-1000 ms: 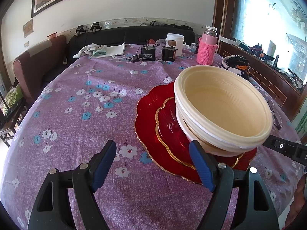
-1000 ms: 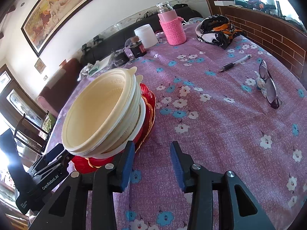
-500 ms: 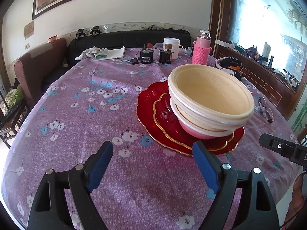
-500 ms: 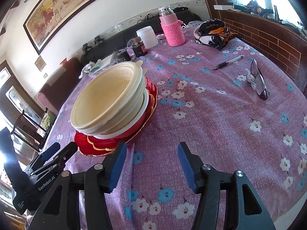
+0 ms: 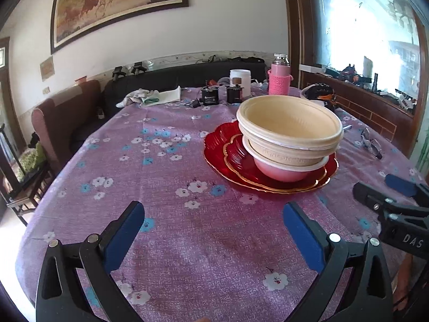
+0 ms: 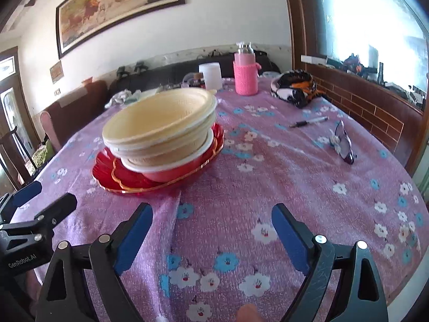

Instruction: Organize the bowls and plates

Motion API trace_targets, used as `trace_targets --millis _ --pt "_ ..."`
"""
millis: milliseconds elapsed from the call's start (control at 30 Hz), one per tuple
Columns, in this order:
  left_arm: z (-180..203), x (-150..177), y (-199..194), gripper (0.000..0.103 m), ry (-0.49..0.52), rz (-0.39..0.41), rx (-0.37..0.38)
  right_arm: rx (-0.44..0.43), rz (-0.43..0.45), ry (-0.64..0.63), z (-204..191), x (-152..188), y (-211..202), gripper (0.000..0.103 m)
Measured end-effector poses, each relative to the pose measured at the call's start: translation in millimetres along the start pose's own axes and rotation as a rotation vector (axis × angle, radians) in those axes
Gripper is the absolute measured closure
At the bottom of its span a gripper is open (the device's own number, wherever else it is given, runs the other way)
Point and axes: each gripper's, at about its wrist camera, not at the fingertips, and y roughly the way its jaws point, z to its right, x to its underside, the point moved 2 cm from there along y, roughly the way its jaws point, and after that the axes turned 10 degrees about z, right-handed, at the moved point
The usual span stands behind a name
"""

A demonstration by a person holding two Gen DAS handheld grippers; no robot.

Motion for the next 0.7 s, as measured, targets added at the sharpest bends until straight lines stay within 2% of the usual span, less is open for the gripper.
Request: trace_targets --millis 100,200,267,533,700 --pt "3 -5 1 0.000 0.023 0.018 -0.019 0.018 0.070 0.014 6 -7 -2 0.001" --pt "11 -11 5 0.000 0.087 0.021 -0.018 0.054 0.094 0.013 12 -8 4 0.001" --pt "15 -12 4 0.000 0.139 0.043 -0.021 0.061 0.084 0.007 14 -6 10 0.001" --pt "18 -3 12 0.000 0.173 0.043 -0.067 0.007 -0.011 0.032 20 -3 32 0.001" --pt "17 -2 13 0.000 0.179 0.034 -0.067 0.005 -0.028 0.036 22 -1 36 0.001"
